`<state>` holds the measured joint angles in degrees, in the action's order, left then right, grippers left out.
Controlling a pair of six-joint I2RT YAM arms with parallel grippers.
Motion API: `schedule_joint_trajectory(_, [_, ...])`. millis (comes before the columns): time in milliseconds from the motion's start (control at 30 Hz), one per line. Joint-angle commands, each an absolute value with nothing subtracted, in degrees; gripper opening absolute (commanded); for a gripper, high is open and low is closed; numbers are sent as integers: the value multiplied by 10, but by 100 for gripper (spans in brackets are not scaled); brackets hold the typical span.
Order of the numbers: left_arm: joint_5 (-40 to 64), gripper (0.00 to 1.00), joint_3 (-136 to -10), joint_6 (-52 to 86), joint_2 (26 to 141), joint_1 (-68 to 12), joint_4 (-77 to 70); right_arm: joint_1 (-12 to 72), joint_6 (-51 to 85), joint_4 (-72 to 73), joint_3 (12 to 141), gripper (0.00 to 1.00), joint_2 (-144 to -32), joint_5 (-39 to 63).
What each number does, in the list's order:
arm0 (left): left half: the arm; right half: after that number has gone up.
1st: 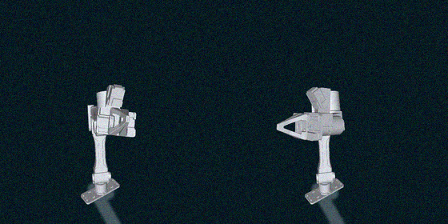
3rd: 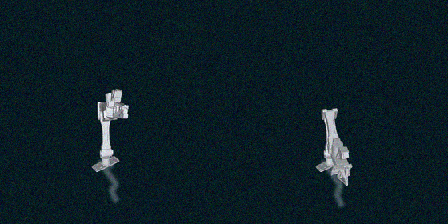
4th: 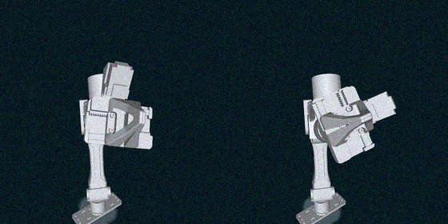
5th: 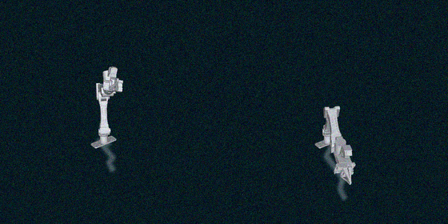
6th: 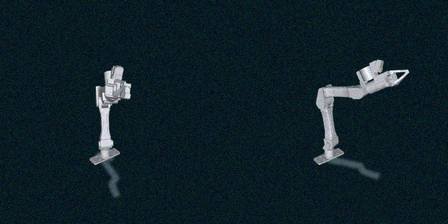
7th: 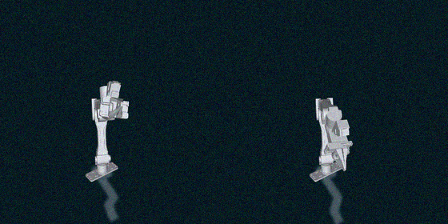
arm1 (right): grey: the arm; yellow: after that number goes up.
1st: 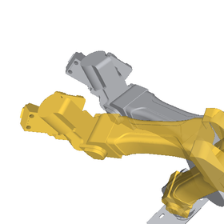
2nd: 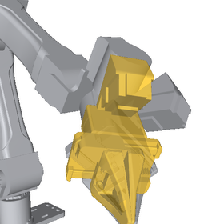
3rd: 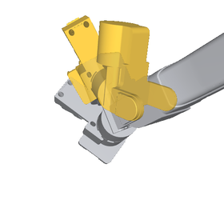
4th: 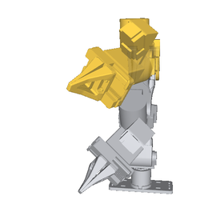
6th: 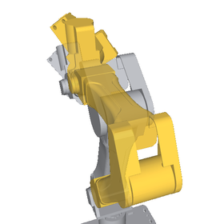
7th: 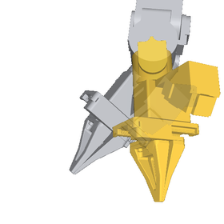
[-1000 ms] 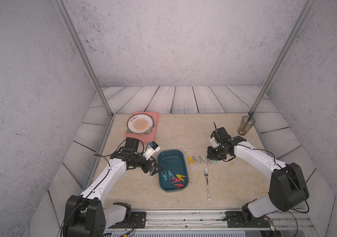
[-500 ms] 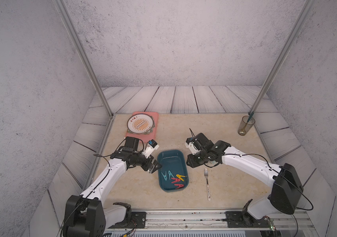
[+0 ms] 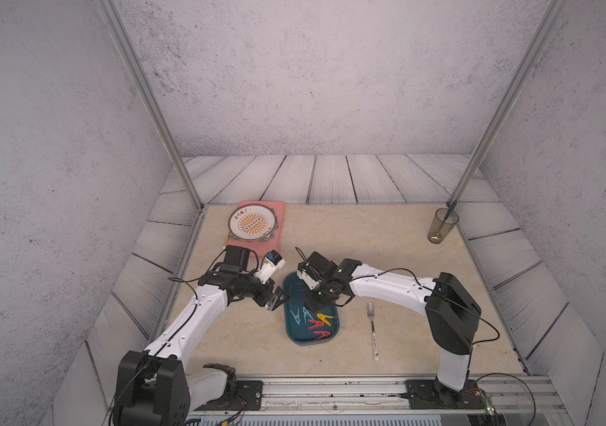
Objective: Take the clothespins out of the storage box
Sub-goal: Pick up the clothespin from the storage box.
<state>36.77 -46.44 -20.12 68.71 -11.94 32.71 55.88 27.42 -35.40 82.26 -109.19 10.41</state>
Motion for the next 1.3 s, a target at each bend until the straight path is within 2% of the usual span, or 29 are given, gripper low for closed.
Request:
schedule_joint_trajectory(0, [367,92,-458,-200,683,-114,325,562,277,-377,846,26,-1130,86])
schedule_joint_trajectory(833, [366,92,-456,-200,685,-114,323,568,258,-404,860,27,-1207,104])
schedule_joint_trajectory(1267, [366,92,-456,-200,684,-114,324,568,270,-388,861,5,-1171,72])
